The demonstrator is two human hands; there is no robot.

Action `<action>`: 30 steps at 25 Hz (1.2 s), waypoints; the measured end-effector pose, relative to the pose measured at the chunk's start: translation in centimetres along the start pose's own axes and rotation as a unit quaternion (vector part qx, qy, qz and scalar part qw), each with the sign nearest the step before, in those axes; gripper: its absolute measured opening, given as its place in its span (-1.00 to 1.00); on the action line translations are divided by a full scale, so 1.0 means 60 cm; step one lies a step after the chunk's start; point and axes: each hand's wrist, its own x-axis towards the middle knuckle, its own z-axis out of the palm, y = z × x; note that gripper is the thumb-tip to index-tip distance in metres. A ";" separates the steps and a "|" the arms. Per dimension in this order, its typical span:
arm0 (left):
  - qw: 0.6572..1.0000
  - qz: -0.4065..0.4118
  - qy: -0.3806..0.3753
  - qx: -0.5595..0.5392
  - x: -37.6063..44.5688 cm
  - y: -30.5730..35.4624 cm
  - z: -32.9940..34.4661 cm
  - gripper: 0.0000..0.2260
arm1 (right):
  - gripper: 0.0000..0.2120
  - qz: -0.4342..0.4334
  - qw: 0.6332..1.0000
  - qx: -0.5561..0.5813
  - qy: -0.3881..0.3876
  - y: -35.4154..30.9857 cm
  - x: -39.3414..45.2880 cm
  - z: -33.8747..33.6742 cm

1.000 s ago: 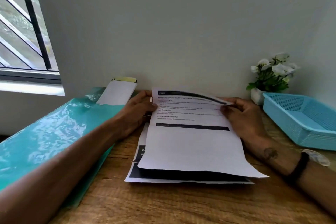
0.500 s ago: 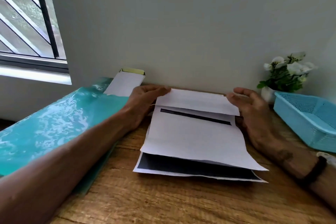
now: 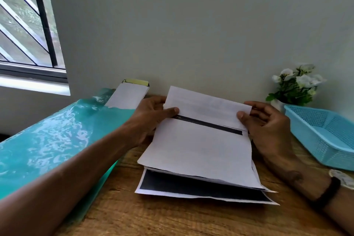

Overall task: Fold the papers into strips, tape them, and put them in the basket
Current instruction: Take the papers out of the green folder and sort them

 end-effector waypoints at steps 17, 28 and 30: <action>0.990 0.003 0.121 -0.076 0.028 -0.007 -0.009 -0.70 | -0.71 -0.125 0.989 0.017 -0.076 -0.006 -0.013 0.003; 0.981 0.019 0.174 -0.082 0.037 -0.012 -0.017 -0.66 | -0.68 -0.218 0.970 -0.073 -0.083 -0.014 -0.025 0.010; 0.983 0.003 0.159 -0.093 0.034 -0.004 -0.015 -0.73 | -0.81 -0.254 0.961 -0.091 -0.061 -0.007 -0.018 0.008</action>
